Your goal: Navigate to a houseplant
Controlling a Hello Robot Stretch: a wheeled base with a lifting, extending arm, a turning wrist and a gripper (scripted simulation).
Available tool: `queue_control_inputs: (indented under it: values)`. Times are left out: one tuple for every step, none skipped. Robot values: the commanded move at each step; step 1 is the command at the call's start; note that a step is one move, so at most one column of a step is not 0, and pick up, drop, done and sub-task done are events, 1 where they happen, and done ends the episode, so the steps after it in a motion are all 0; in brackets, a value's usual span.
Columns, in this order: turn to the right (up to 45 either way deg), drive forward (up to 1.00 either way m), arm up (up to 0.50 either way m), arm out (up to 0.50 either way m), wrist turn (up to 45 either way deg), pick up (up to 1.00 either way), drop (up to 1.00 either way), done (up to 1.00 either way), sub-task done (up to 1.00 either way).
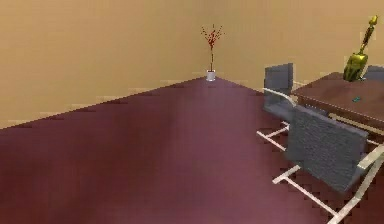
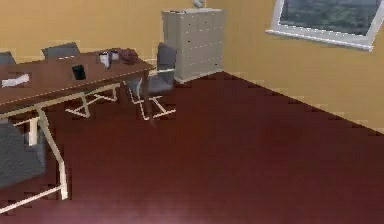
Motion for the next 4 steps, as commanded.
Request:
queue_control_inputs:
  values:
    - [0.0, 1.0, 0.0, 0.0, 0.0, 0.0, 0.0, 0.0, 0.0]
    - [15.0, 0.0, 0.0, 0.0, 0.0, 0.0, 0.0, 0.0, 0.0]
    - [0.0, 0.1, 0.0, 0.0, 0.0, 0.0, 0.0, 0.0, 0.0]
    - [-6.0, 0.0, 0.0, 0.0, 0.0, 0.0, 0.0, 0.0, 0.0]
